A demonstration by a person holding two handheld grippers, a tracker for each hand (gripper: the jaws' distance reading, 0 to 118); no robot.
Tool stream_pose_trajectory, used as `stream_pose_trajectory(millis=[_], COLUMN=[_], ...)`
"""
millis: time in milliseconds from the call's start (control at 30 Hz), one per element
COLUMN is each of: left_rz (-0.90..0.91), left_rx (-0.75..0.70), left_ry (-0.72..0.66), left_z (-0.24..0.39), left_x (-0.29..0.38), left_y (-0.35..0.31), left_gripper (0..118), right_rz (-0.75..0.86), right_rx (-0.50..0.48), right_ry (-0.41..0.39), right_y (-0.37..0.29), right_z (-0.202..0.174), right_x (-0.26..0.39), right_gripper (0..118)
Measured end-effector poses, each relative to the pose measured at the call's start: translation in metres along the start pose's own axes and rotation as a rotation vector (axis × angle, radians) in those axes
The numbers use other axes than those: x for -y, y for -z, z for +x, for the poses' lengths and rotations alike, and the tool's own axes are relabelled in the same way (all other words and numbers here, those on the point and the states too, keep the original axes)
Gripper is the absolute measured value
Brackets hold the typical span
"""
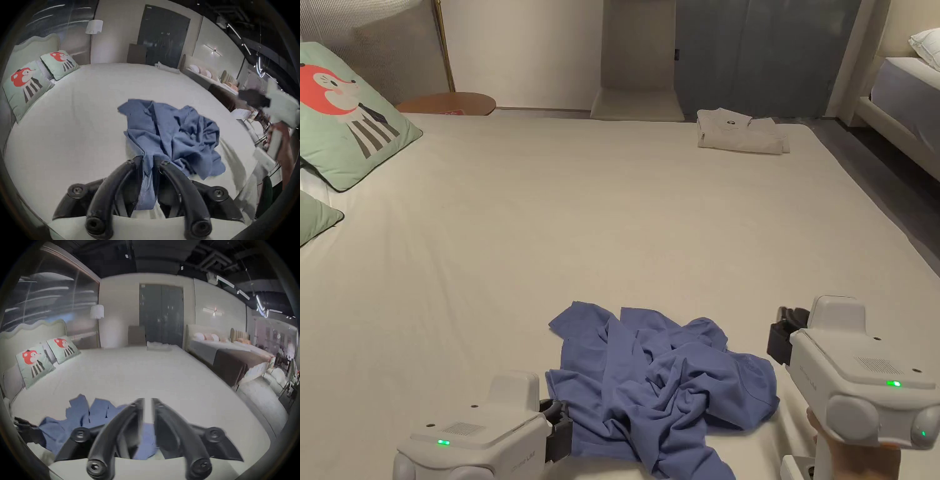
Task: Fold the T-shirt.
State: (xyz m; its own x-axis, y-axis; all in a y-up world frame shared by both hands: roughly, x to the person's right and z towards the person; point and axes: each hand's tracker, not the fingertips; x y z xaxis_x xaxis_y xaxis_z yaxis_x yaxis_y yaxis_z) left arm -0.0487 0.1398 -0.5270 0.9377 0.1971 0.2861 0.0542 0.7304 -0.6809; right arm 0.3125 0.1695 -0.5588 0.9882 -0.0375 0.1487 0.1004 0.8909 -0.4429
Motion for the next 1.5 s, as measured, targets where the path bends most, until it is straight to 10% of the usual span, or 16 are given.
stream_pose_trajectory(millis=[133,367,533,567,1500], left_rz=[0.005,-0.016,-0.015,-0.015,0.447], left_rx=[0.016,0.034,0.043,0.048,-0.332], left_ry=[-0.002,-0.019,-0.028,-0.032,0.184], left_z=[-0.004,-0.009,-0.011,-0.012,-0.115], left_x=[-0.007,-0.006,-0.008,-0.009,-0.356], left_y=[0.004,0.015,0.017,0.017,-0.003], left_gripper=[11,10,10,10,10], right_rz=[-0.216,-0.446,-0.413,-0.412,0.318], right_rx=[-0.004,-0.053,-0.081,-0.124,0.122], right_ry=[0.007,-0.024,-0.111,-0.098,-0.195], right_y=[0.064,0.117,0.106,0.103,0.071], right_z=[0.011,0.010,-0.005,-0.005,0.019], right_x=[0.012,0.045,0.050,0.046,-0.285], right_gripper=[93,95,44,9,10])
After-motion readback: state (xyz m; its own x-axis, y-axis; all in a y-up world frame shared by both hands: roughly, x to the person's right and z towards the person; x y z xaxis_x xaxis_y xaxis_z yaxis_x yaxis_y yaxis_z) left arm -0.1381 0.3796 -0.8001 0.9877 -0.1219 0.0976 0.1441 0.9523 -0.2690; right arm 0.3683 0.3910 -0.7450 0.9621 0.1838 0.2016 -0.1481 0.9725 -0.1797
